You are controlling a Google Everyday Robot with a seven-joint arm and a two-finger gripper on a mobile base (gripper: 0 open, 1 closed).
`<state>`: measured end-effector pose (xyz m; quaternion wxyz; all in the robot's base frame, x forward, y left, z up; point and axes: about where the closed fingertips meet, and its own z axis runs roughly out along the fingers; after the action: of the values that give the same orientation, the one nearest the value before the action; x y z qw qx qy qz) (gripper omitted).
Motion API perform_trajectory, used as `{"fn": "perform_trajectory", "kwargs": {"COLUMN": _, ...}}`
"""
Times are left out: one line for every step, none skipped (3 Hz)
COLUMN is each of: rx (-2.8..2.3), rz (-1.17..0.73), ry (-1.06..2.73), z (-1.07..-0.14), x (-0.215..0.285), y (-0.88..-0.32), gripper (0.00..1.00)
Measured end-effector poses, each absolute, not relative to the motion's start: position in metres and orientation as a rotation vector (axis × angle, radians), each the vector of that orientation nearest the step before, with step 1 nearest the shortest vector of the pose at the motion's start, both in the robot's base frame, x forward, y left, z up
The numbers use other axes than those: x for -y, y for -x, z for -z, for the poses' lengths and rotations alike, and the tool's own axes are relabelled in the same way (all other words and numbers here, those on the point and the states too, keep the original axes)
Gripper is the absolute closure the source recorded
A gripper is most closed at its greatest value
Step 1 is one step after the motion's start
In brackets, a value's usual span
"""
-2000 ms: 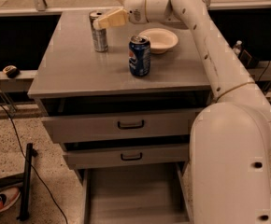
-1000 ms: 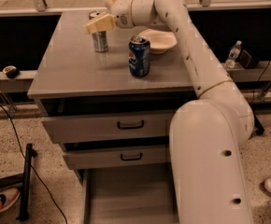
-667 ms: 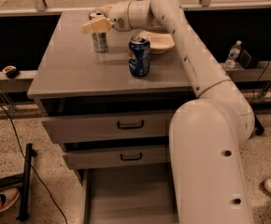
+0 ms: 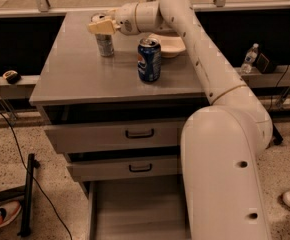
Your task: Place redbull can into bottom drawer
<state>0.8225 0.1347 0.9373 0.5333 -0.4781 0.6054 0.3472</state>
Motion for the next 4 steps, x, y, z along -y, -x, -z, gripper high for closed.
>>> {"fn": "perform_trajectory", "kwargs": {"rx": -1.379, "rz": -0.837, "ry": 1.13, "z": -0.975, "x": -0.12, "y": -0.816, "gripper": 0.96}}
{"fn": "perform_trajectory", "kwargs": {"rx": -1.288, "rz": -0.845, "ry": 1.107, "z": -1.031, "x": -0.098, "y": -0.798, "gripper": 1.0}}
{"fn": "perform_trajectory", "kwargs": {"rx": -1.27, "rz": -0.889, "ry": 1.118, "z": -1.065, "x": -0.084, "y": -0.769, "gripper": 1.0}}
{"fn": "perform_trajectory", "kwargs": {"rx": -1.266, "rz": -0.996, "ry": 1.149, "z": -1.081, "x": -0.084, "y": -0.727, "gripper": 1.0}}
